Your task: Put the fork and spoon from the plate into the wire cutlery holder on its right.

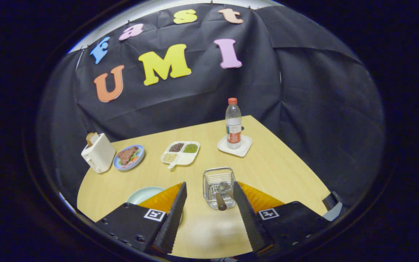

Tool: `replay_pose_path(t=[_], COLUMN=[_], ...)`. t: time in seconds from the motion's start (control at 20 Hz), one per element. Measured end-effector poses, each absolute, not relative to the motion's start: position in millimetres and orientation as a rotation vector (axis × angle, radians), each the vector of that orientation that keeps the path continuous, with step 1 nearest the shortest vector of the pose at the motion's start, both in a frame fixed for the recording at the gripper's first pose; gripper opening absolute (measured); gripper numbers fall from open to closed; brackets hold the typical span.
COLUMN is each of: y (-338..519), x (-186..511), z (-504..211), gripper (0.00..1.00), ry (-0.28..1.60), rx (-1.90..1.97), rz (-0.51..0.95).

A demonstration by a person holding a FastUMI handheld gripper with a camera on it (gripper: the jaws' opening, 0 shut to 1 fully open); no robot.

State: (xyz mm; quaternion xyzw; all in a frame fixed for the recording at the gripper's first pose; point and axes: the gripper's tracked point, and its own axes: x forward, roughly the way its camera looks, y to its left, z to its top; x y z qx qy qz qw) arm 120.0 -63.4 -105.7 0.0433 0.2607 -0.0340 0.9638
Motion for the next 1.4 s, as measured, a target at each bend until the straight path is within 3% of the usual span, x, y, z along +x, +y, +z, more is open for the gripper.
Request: replay_pose_path(t=[0.6, 1.4], y=[-2.1, 32.9], x=[29.3, -62.4], z=[-6.4, 41.2], gripper=[0.92, 0.95], ry=[0.197, 0.021], rx=[0.027, -0.066], rz=[-0.029, -0.02])
